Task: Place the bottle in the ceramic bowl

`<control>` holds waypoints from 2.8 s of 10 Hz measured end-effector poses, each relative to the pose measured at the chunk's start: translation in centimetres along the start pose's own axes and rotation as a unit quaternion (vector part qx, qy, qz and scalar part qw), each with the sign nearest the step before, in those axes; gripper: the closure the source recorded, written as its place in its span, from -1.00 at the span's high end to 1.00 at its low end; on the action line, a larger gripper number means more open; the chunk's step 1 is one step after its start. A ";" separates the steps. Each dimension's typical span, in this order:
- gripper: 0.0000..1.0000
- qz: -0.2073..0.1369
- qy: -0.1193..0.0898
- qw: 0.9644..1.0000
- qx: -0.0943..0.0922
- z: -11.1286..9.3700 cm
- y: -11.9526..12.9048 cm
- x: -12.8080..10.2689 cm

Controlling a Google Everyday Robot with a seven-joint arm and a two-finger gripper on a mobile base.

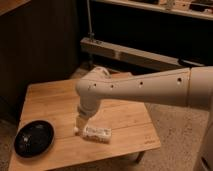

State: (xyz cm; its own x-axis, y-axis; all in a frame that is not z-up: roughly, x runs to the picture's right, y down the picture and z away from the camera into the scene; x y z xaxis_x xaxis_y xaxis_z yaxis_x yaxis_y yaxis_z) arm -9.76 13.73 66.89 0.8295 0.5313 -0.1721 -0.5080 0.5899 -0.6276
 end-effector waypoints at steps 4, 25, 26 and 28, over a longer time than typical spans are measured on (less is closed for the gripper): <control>0.30 0.000 0.000 1.000 0.000 0.0 0.0 0.0; 0.30 -0.187 -0.089 0.975 0.079 -11.3 -10.0 -0.1; 0.30 -0.196 -0.086 0.974 0.075 -10.6 -9.5 -0.2; 0.30 -0.211 -0.075 0.973 0.060 -8.2 -8.5 -0.3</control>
State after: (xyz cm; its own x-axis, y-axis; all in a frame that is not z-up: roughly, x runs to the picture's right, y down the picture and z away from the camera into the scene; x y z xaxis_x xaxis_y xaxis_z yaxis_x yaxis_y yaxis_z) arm -3.79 3.62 66.03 0.9315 0.3044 0.1993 -0.1611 0.8362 -0.5242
